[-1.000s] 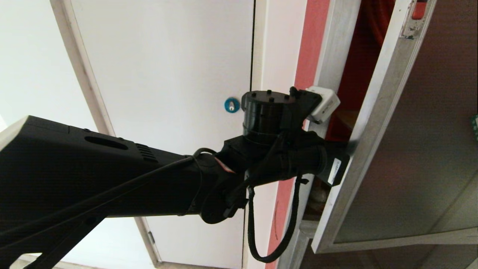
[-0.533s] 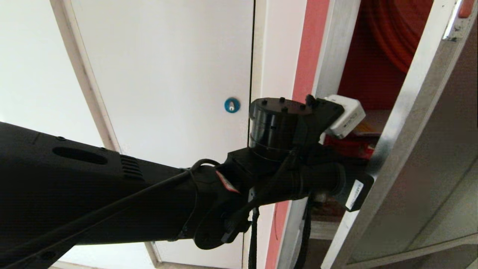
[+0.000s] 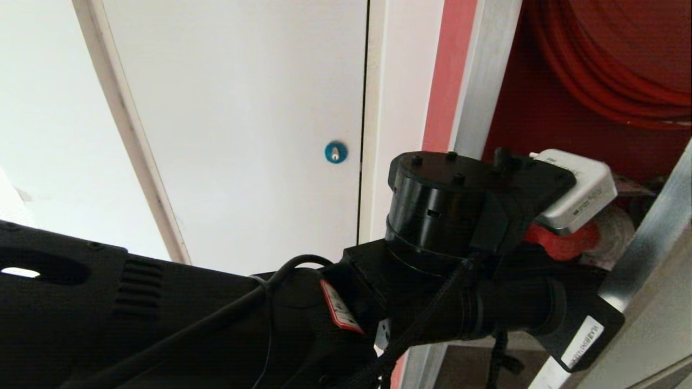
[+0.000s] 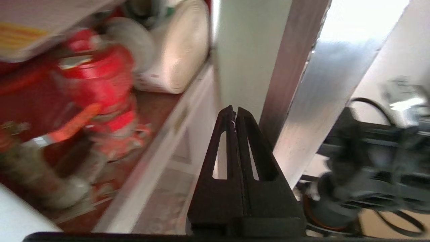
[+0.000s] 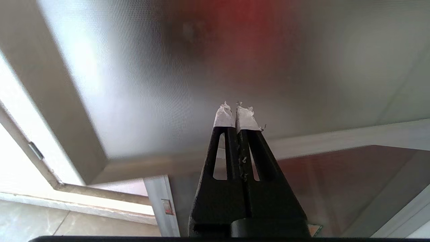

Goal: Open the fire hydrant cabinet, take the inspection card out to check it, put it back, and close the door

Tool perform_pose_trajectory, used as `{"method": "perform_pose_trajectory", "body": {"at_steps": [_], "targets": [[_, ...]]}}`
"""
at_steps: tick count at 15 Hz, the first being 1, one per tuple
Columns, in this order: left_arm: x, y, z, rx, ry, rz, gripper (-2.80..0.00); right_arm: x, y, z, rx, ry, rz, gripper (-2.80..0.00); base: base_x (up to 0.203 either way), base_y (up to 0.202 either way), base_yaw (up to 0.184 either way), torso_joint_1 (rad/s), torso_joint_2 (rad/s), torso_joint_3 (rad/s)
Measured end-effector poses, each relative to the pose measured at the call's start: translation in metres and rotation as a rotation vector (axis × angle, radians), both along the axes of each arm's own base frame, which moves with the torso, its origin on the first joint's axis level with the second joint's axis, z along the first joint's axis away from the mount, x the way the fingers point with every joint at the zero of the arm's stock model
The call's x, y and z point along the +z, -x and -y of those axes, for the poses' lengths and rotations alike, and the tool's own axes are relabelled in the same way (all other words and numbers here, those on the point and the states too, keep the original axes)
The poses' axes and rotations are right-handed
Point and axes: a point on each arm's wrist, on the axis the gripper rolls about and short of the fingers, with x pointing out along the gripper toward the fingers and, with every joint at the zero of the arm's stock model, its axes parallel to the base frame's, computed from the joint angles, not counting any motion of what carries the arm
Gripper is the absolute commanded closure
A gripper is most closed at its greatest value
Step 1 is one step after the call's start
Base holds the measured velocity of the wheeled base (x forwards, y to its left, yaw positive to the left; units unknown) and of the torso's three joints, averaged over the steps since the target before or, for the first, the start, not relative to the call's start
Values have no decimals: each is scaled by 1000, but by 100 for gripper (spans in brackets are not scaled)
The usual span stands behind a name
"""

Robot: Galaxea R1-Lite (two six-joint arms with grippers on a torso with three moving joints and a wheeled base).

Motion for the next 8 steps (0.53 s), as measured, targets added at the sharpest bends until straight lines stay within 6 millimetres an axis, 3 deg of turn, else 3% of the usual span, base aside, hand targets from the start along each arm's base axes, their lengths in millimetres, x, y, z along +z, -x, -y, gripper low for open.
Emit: {"method": "perform_pose_trajectory", "body": {"at_steps": [8], "targets": [[8,37,5,-87,14,7,0,0,0,0,0,0,0,0,0,0,0,0,0,0]]}}
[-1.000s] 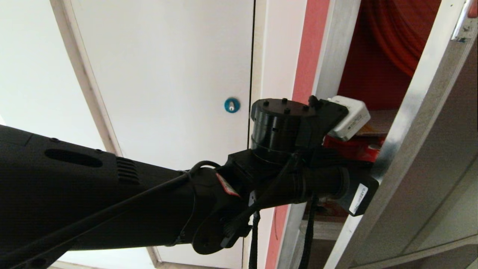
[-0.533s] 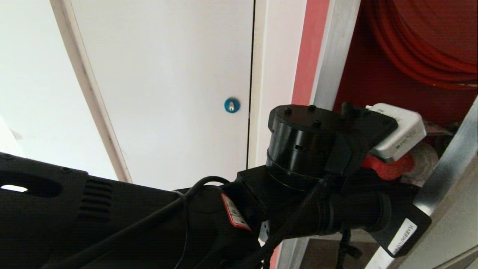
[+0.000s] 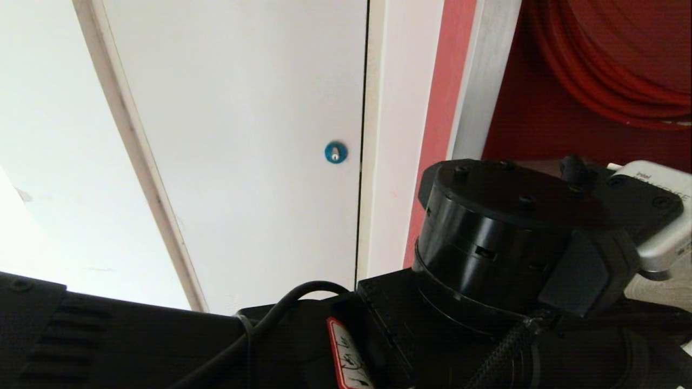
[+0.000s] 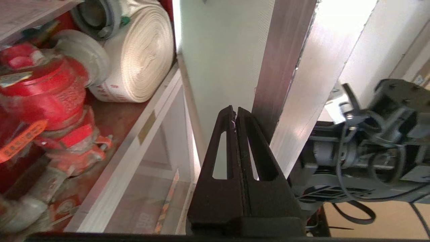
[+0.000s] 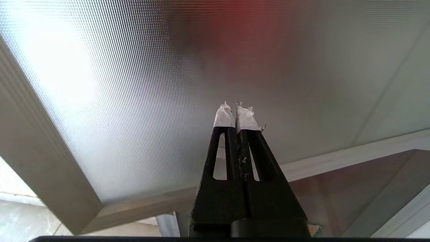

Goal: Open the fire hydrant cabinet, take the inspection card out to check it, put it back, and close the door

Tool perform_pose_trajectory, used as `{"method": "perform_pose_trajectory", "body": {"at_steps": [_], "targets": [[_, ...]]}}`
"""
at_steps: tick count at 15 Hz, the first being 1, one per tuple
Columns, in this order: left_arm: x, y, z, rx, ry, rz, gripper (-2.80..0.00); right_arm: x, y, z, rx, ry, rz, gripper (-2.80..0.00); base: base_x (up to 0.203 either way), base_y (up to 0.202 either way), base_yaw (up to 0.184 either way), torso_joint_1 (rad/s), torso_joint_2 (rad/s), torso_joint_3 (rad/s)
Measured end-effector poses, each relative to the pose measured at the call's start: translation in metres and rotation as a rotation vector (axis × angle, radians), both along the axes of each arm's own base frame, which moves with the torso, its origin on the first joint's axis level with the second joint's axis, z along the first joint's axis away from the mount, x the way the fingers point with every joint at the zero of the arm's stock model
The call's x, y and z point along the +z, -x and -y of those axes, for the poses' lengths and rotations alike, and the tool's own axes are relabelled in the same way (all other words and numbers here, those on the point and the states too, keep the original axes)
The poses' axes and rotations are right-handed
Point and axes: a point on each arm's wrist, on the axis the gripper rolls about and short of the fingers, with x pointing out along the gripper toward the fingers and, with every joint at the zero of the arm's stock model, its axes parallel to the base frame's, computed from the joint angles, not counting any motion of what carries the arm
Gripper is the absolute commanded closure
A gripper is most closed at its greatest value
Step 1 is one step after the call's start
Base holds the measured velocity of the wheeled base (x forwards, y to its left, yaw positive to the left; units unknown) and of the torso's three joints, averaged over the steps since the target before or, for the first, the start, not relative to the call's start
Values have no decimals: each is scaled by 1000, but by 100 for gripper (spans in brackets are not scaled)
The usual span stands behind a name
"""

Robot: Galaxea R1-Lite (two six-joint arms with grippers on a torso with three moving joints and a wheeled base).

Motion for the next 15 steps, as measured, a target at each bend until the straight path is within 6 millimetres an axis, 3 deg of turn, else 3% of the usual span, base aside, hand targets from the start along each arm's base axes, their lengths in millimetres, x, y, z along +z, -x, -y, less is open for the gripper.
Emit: {"method": "perform_pose_trajectory", "body": {"at_steps": [15], "targets": [[-3,18,4,-19,-12,0,0,0,0,0,0,0,0,0,0,0,0,0,0,0]]}}
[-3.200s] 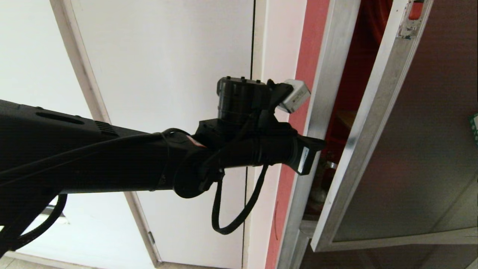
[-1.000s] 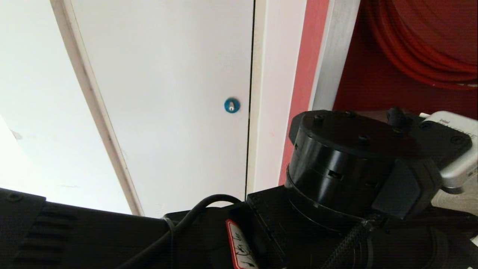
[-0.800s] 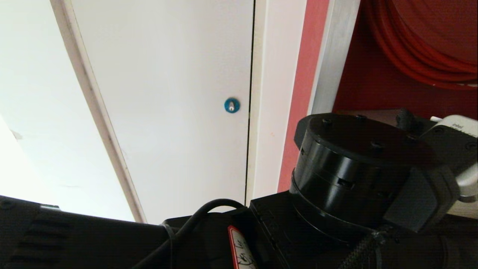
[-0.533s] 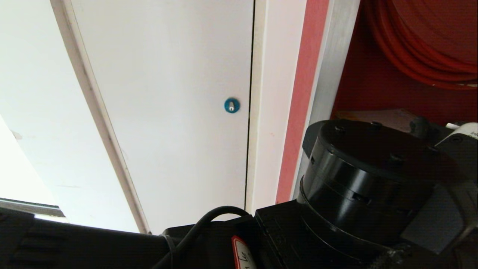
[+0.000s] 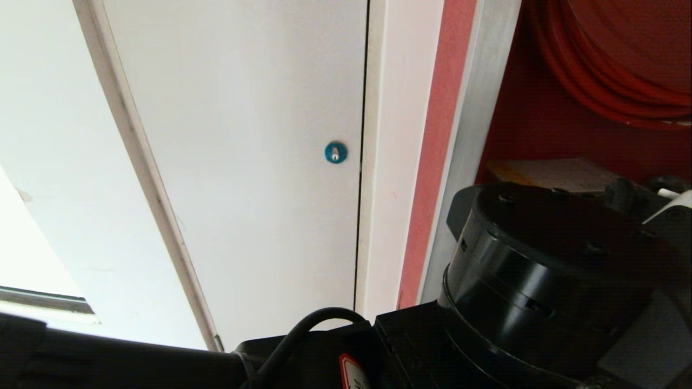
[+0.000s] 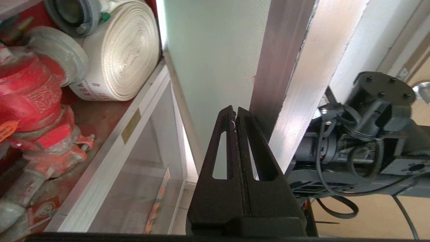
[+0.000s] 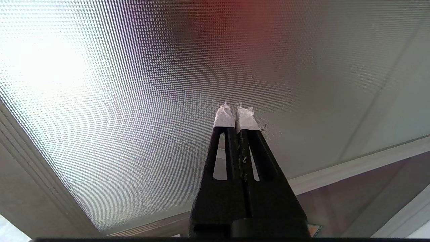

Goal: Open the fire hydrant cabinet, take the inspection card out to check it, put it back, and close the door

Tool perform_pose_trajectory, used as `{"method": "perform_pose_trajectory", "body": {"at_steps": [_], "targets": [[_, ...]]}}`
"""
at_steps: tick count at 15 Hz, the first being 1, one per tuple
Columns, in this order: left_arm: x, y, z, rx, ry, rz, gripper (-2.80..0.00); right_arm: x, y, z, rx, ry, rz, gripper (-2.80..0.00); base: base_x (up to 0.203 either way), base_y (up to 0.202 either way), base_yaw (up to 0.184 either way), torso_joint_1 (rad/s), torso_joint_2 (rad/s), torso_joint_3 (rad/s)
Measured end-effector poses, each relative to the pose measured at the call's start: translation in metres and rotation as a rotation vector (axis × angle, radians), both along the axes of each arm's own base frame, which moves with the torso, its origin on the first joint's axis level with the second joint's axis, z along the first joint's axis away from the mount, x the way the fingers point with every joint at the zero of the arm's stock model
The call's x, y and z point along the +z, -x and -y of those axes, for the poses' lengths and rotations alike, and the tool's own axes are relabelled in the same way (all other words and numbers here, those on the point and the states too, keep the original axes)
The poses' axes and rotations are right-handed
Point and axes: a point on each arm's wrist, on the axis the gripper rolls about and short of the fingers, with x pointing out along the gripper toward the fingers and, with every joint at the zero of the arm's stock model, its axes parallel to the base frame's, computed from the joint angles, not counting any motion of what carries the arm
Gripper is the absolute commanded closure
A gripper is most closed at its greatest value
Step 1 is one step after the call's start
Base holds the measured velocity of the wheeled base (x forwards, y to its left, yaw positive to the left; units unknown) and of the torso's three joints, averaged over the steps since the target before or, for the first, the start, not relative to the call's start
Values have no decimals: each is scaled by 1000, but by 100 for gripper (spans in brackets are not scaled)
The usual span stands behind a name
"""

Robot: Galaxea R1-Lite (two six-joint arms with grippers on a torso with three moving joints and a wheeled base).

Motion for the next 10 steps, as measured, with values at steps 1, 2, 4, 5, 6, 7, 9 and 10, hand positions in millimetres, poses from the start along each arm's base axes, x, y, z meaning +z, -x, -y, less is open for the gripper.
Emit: {"method": "perform_pose_trajectory", "body": {"at_steps": [1,2,4,5,6,7,9,10], "targets": [[-1,-1,-1,4,-4,-1,0,0,0,0,1,0,0,0,0,0,0,0,0,0],[-6,-3,-3,5,-22,-5,0,0,0,0,0,0,0,0,0,0,0,0,0,0],[-11,-13,-8,8,-43,-13,0,0,0,0,1,0,0,0,0,0,0,0,0,0],[-13,-20,-10,26,-49,-16,0,0,0,0,0,0,0,0,0,0,0,0,0,0],[-15,-29,-13,48,-54,-19,0,0,0,0,-1,0,0,0,0,0,0,0,0,0],[-17,-38,-16,72,-61,-22,0,0,0,0,0,0,0,0,0,0,0,0,0,0],[-23,-60,-28,136,-79,-31,0,0,0,0,0,0,0,0,0,0,0,0,0,0],[-27,-70,-36,170,-95,-39,0,0,0,0,0,0,0,0,0,0,0,0,0,0]]}}
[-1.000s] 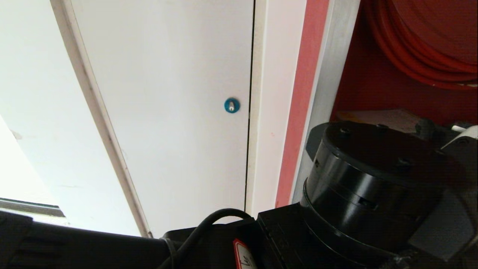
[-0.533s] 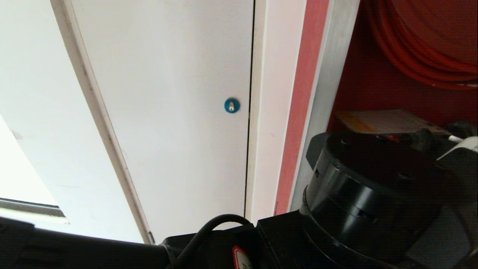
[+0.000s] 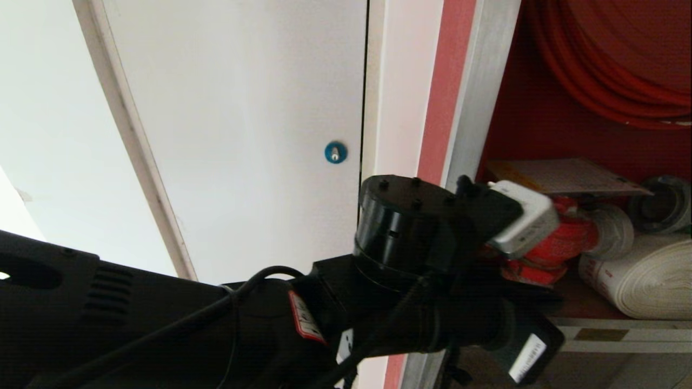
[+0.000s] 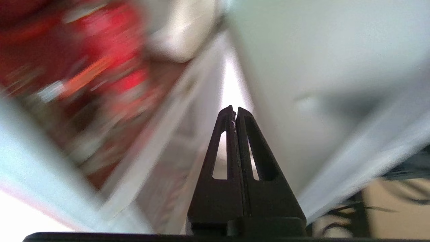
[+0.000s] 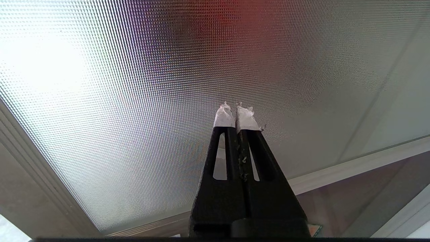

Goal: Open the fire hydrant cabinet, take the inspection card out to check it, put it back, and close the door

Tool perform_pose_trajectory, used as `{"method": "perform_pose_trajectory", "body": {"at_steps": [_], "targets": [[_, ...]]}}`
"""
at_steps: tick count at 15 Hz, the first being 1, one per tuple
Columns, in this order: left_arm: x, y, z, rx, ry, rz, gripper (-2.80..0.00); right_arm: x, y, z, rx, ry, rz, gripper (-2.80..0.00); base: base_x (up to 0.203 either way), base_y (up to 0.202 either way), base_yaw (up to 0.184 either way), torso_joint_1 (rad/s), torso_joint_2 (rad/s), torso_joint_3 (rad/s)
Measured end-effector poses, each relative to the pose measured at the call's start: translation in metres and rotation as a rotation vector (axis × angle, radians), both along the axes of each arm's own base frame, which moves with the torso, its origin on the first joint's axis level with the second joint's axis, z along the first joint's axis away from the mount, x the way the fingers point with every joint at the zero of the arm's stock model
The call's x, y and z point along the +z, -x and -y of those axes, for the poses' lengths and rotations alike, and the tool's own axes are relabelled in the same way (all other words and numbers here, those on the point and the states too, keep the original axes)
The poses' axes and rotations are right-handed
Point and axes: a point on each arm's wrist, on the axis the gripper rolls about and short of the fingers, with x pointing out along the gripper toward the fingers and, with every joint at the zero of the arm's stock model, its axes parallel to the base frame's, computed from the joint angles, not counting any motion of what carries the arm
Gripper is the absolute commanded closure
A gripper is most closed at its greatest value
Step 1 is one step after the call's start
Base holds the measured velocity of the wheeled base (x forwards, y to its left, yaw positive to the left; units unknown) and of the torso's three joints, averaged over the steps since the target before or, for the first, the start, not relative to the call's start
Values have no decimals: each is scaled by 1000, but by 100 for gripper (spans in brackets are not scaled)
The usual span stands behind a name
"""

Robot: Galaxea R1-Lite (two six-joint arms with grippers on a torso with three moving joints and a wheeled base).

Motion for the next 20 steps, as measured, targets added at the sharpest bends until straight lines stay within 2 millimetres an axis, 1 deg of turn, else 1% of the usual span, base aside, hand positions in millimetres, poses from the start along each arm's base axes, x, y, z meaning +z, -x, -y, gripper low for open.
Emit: {"method": "perform_pose_trajectory", "body": {"at_steps": [2,4,6,8,11,13,16,18,20], "targets": [[-10,-20,-21,73,-36,-19,0,0,0,0,0,0,0,0,0,0,0,0,0,0],[-20,-33,-42,134,-72,-32,0,0,0,0,0,0,0,0,0,0,0,0,0,0],[-27,-45,-68,203,-104,-37,0,0,0,0,0,0,0,0,0,0,0,0,0,0],[-30,-55,-100,284,-125,-46,0,0,0,0,0,0,0,0,0,0,0,0,0,0],[-25,-61,-155,429,-125,-51,0,0,0,0,0,0,0,0,0,0,0,0,0,0],[-19,-58,-194,533,-109,-45,0,0,0,0,0,0,0,0,0,0,0,0,0,0],[-5,-41,-242,675,-62,-6,0,0,0,0,0,0,0,0,0,0,0,0,0,0],[4,-22,-272,774,-27,34,0,0,0,0,0,0,0,0,0,0,0,0,0,0],[9,3,-298,874,6,79,0,0,0,0,0,0,0,0,0,0,0,0,0,0]]}}
